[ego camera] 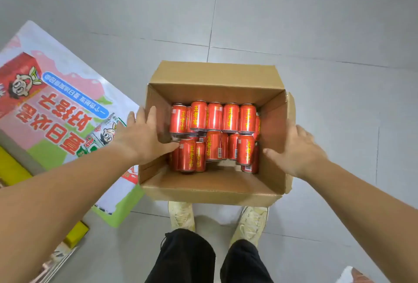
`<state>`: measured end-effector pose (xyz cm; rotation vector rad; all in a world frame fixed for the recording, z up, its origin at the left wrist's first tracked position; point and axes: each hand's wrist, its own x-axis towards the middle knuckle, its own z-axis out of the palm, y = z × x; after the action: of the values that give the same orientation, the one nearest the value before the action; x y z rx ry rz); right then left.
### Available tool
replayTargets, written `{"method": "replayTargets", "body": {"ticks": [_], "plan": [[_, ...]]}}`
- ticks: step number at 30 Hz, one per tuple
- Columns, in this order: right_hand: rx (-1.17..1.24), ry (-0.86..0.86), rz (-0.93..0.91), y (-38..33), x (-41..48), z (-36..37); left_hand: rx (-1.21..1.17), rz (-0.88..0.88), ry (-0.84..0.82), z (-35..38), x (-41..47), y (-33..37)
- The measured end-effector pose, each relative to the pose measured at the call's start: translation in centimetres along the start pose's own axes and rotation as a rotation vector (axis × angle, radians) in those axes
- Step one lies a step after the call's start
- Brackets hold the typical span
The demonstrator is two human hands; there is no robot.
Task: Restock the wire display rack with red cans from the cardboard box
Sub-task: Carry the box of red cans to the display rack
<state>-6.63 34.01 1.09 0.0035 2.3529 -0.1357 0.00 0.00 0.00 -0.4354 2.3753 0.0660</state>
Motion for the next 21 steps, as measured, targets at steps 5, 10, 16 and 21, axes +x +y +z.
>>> {"method": "replayTargets", "body": {"ticks": [5,10,16,21], "plan": [[0.141,-0.047,0.217,0.5,2.6,4.7,-0.186,-0.127,-0.027,4.4,2.9,-1.9],[0.293,0.090,0.253,0.9,4.5,6.4,-0.432,-0.181,0.109,6.7,5.1,-2.1],[0.463,0.167,0.236,1.8,5.1,6.4,-0.483,-0.259,0.200,6.8,6.0,-2.5],[0.443,0.199,0.218,2.1,4.5,5.2,-0.513,-0.270,0.197,5.3,5.9,-2.3]]}}
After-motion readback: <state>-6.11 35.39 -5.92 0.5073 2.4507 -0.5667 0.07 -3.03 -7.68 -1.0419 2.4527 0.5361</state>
